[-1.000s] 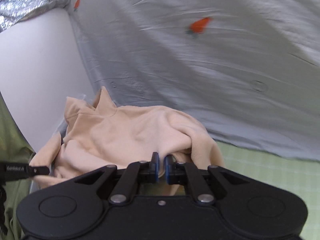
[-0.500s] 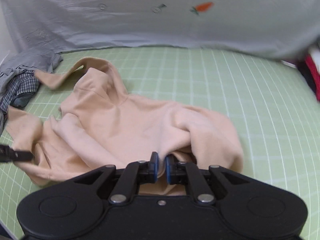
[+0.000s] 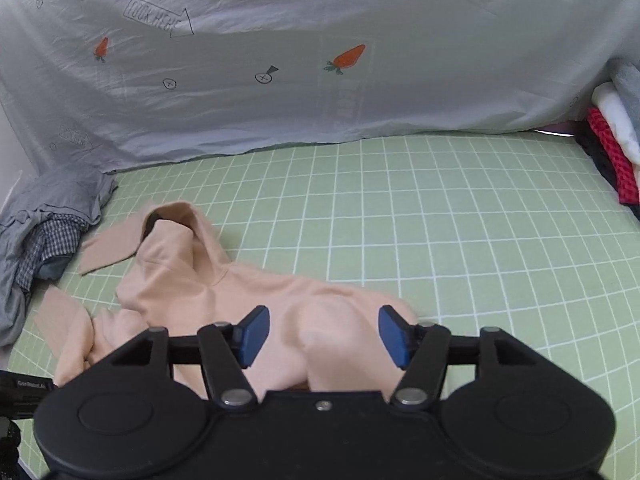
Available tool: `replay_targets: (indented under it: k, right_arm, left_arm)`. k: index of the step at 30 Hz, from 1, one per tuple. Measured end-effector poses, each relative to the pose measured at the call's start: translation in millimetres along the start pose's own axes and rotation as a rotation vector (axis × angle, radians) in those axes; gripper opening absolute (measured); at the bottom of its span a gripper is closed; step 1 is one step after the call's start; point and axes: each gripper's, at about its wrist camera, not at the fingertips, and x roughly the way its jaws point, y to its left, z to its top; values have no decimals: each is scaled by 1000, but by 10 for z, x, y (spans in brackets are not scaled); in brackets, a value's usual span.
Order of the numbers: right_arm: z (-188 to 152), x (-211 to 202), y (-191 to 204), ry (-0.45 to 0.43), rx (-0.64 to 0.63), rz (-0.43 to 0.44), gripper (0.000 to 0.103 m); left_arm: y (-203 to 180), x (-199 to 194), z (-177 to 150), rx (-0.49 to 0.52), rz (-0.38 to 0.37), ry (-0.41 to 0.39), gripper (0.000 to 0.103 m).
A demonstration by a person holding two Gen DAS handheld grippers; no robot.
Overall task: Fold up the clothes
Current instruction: 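Lift the beige shirt with both grippers and pull it onto the open mat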
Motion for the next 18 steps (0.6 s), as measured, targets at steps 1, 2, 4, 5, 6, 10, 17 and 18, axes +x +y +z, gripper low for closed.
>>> replay_targets:
  k: [1,2,4,5,6,10,17,18]
  right_arm:
    - [29,70,0,6,-4,0,61]
    - [63,155,10,11,-9,9,62]
    - [125,329,55,21,-24,25,63]
    - [157,422,94,27,-37,36,63]
    - [196,525,149,36,-54,51,63]
    - [378,927,413,71,-124,128,62]
    - [637,1648,961,123,-237,271,54]
    - [648,1730,1024,128,-250,283,52]
  left_arm:
    - [-11,28,25,-4,7,2,19]
    - [-17,56,61,-8,12,2,19]
    - [-31,113,133,-16,23,0,19]
    - [-40,144,175,-19,27,-1,19]
    - [-50,171,215,-23,31,-4,19]
    - [-142,252,366,-7,59,-15,19]
    - [-329,346,496,99,109,-30,19]
    - [-331,354,513,100,108,-29,19]
